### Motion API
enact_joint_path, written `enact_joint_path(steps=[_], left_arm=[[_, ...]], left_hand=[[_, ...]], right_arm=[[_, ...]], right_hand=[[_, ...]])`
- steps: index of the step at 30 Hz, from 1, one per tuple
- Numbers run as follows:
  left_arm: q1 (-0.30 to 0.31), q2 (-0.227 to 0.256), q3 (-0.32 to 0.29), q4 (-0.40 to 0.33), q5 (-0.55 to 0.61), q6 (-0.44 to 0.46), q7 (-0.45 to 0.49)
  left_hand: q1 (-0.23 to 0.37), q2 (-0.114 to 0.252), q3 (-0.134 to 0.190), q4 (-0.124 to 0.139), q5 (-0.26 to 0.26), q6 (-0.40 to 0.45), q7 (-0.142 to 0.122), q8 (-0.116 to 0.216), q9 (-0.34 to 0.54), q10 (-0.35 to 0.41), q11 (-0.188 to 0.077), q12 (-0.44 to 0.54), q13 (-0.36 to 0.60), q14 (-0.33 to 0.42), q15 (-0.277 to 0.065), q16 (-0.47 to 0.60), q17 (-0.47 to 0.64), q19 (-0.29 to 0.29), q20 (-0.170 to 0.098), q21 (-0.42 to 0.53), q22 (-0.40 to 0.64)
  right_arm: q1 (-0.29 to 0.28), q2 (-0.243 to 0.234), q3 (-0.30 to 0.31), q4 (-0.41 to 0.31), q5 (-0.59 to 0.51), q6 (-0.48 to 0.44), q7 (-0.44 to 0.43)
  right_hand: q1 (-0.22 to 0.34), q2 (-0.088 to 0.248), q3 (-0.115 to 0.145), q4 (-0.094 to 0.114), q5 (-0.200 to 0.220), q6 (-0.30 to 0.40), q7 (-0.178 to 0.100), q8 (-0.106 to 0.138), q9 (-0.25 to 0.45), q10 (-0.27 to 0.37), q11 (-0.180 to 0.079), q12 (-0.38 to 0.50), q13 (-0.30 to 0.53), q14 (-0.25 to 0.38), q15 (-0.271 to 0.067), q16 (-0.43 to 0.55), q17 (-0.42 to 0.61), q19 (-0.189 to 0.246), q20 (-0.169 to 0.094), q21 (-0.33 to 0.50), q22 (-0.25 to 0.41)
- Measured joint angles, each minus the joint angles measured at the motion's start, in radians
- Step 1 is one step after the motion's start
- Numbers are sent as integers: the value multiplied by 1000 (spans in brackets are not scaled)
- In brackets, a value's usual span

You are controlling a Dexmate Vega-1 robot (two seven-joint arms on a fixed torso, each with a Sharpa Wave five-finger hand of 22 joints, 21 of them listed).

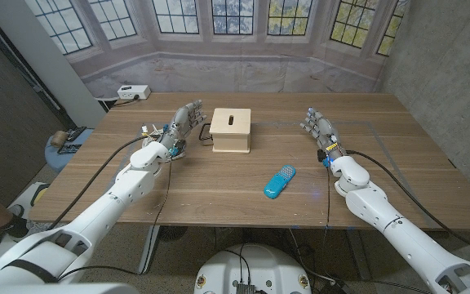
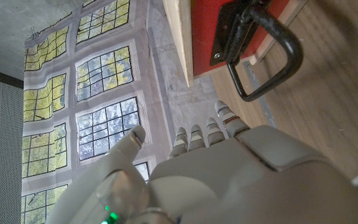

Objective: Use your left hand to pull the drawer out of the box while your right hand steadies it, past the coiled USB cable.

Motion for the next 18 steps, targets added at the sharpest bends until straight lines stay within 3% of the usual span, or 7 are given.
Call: enact_joint_path(steps=[18], left_arm=[[79, 122, -14, -187, 80, 60, 92]], left_hand=[[8, 0, -2, -18, 0, 0, 0, 0, 0, 0, 0, 4, 0, 0, 0, 0, 0, 0, 0, 0, 0]], right_arm=[[33, -7, 6, 46, 14, 8, 36]], right_hand=[[5, 5, 0, -6, -1, 0, 0, 0, -1, 0, 0, 0, 0, 0, 0, 4, -5, 0, 0, 0, 0]])
